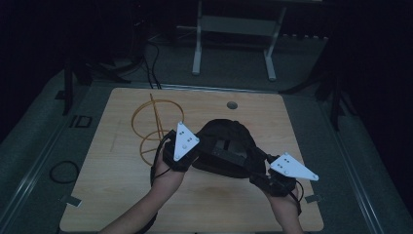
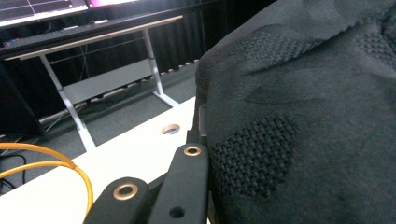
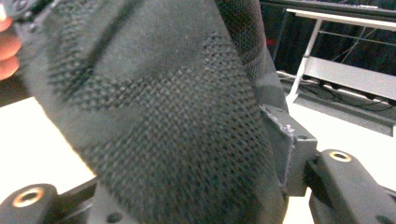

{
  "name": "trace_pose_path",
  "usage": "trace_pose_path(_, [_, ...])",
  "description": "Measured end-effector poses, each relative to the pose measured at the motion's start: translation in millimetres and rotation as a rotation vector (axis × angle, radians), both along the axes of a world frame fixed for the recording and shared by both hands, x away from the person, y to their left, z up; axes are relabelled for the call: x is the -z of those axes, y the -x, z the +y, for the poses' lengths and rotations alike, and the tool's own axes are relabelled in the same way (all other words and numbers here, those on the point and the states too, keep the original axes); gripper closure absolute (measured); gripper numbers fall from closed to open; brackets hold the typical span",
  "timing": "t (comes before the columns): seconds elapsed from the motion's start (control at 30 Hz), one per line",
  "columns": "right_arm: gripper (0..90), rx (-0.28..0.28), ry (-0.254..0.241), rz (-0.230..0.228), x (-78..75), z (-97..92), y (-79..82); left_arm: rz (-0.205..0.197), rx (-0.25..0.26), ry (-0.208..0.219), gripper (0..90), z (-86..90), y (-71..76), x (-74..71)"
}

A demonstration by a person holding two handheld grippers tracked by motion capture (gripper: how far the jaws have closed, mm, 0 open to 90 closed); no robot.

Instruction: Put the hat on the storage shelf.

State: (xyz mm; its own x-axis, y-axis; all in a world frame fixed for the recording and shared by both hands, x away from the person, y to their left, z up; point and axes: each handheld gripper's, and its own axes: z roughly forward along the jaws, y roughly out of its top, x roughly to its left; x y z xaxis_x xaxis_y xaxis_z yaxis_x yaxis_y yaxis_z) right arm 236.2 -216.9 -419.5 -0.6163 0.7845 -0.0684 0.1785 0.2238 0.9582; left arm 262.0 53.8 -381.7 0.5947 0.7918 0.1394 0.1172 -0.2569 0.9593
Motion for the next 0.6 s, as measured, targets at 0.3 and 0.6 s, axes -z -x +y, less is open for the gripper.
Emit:
trace_pose_path(0.3, [27.9, -0.106, 0.043, 0.049, 13.6, -4.5, 17.1, -0.015, -0.004, -0.006, 90.0, 2.3, 1.5, -4.4])
trace_pose_path(0.6, [32.9, -0.225, 0.052, 0.044, 10.0, -47.7, 46.1, -0.082, 0.15, -0.03, 89.9, 12.3, 5.7, -3.3])
